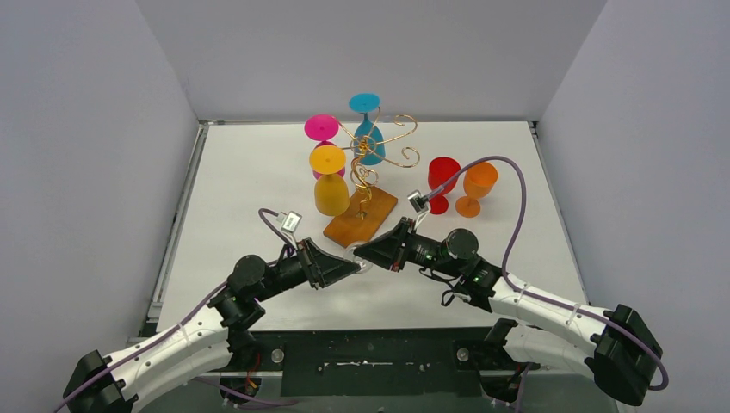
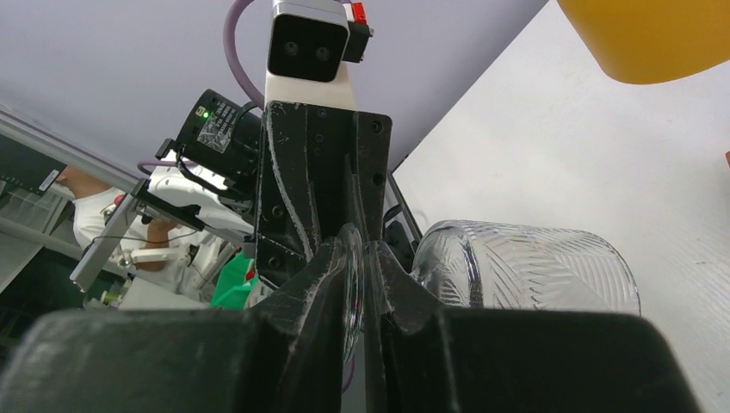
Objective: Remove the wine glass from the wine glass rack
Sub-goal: Place the wine glass at the center of the board.
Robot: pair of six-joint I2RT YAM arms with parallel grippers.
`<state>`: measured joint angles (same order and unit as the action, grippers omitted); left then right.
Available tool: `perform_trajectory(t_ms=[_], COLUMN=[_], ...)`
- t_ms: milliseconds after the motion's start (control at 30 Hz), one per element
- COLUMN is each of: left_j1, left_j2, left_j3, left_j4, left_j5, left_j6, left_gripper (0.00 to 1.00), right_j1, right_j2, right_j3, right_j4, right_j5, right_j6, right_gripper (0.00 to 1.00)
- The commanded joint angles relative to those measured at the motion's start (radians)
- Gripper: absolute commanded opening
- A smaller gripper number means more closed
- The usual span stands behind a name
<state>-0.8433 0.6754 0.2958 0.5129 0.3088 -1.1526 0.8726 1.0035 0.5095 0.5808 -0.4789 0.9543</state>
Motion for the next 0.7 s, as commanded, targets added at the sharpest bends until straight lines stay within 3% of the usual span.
perform_trajectory(t_ms=[0, 300, 500, 667], left_j1=[0.007, 0.006, 0.006, 0.007], left_j2=[-0.017, 0.007, -0.005, -0.006], left_j3=[0.005, 0.016, 0.016, 0.036], left_j4=[0.099, 0.102, 0.085, 0.047], left_j5=[-0.106, -0.088, -0.094, -0.068], left_j6=[-0.025, -0.021, -0.01, 0.03], left_gripper=[0.23, 0.16, 0.0, 0.0], right_j1=[0.038, 0.066, 0.073, 0.072], right_j2=[-0.024, 0.005, 0.01, -0.021], right_j3=[-0.003, 0.004, 0.007, 0.001], right_j4=[0.157, 0.181, 0.177, 0.138], right_j5=[-0.057, -0.078, -0.067, -0.03], right_j6=[-0.001, -0.035, -0.038, -0.042], right_gripper=[0.0, 0.0, 0.0, 0.11])
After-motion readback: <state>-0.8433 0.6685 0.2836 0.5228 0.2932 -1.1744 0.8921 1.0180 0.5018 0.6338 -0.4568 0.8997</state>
